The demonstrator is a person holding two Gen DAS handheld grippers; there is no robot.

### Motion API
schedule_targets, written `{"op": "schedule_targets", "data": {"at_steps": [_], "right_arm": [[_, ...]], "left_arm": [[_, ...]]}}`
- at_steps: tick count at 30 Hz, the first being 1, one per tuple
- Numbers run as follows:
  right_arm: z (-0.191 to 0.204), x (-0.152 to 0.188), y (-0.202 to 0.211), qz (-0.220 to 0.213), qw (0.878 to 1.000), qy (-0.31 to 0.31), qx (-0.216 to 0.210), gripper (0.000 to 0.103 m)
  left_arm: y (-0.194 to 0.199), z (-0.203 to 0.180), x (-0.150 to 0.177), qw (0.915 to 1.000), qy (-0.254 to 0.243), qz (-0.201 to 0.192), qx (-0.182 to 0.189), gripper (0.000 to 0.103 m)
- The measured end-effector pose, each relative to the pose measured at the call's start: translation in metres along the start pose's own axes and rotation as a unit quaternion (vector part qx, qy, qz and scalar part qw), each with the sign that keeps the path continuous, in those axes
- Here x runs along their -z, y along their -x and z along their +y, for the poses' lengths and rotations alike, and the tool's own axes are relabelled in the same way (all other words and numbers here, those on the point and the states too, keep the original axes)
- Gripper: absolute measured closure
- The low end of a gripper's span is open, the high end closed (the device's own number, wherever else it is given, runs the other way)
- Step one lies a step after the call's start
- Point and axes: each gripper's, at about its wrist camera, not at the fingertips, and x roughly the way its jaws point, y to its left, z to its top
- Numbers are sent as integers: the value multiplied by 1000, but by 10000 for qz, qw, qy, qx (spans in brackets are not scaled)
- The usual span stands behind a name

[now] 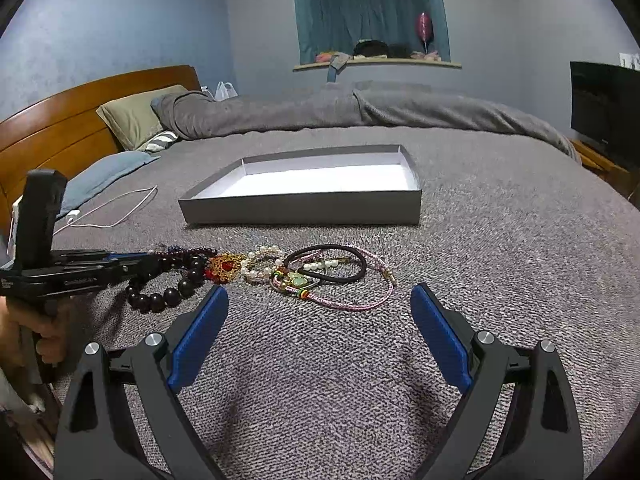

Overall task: Organize jewelry
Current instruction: 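Grasp the silver bangle with the left tool while the right tool grasps the pink string bracelet, then release the silver bangle into the box with the left tool while the right tool drops the pink bracelet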

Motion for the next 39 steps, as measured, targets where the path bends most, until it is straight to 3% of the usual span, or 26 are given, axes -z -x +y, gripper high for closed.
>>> {"op": "schedule_targets", "data": {"at_steps": [6, 9, 11, 12, 16, 18, 20, 22, 31, 39], "right_arm": [[-10, -11, -16, 267, 9996, -103, -11, 15], [-16, -16, -24, 392, 9992, -97, 53, 23], [-21, -18, -28, 456, 9988, -145, 88, 42], [-24, -18, -31, 507, 9985, -188, 120, 46], [-34, -17, -40, 717, 9968, -310, 190, 51], [-38, -17, -45, 827, 9957, -371, 171, 60], [-41, -15, -53, 1001, 9939, -451, 79, 86], [-43, -14, -55, 1068, 9929, -522, -32, 99], [-39, -18, -21, 240, 9987, -444, -49, 99], [-44, -23, -13, 118, 9987, -491, -53, 99]], "left_arm": [[13, 1, 0, 9997, -53, -230, -55, 89], [18, 6, -1, 9995, -8, -313, -90, 89], [22, 10, -1, 9994, 32, -344, -102, 89], [23, 12, -1, 9993, 57, -358, -82, 89], [29, 16, 0, 9991, 92, -403, 96, 89], [30, 13, 1, 9990, 34, -399, 189, 89], [30, 10, 2, 9992, -60, -375, 158, 89], [29, 8, 3, 9992, -97, -349, 159, 89], [27, 12, 7, 9996, -61, -190, 214, 89], [18, 7, 8, 9997, -236, -63, 46, 81]]}}
